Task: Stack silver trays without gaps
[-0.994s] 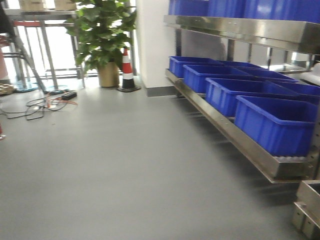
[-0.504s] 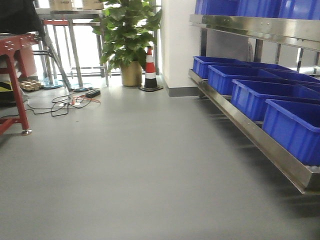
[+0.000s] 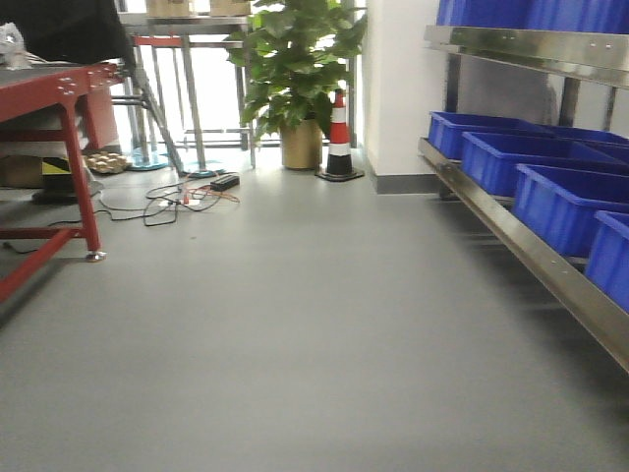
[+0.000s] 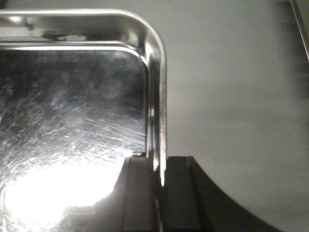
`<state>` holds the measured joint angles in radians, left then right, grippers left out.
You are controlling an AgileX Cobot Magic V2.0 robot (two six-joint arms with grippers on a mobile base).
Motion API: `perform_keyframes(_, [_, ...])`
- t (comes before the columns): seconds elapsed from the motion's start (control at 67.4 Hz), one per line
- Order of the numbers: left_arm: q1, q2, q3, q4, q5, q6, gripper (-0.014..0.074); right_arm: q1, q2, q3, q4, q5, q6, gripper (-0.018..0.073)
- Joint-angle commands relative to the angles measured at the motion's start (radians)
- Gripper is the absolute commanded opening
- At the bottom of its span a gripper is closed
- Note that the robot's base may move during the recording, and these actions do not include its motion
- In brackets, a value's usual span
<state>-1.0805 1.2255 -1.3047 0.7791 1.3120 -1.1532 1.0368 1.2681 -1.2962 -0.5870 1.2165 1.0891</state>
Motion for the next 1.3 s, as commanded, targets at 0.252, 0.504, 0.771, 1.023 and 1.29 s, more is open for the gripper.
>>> perform_keyframes(0.252, [-0.021,0.002,-0.005,-0.028,-0.091,0.002,-0.0009,0.011,-0.004,-0.008,0.017,-0.152,-0.006,-0.0019])
perform_keyframes(0.504, [-0.021,0.002,-0.005,-0.028,-0.091,0.002,-0.0009,0.011,-0.004,-0.008,0.017,-0.154,-0.006,-0.0019])
perform_keyframes(0.771, [-0.021,0.002,-0.005,-0.028,-0.091,0.002,-0.0009,0.011,-0.004,-0.008,0.017,-0.154,-0.006,-0.0019])
perform_keyframes(1.023, [-0.021,0.002,-0.005,-0.009,-0.091,0.002,-0.0009,0.011,-0.002,-0.008,0.017,-0.154,-0.006,-0.0019])
perform_keyframes(1.29, [-0.021,0.002,-0.005,0.064,-0.091,0.002,-0.0009,0.011,-0.002,-0.008,0.017,-0.154,-0.006,-0.0019])
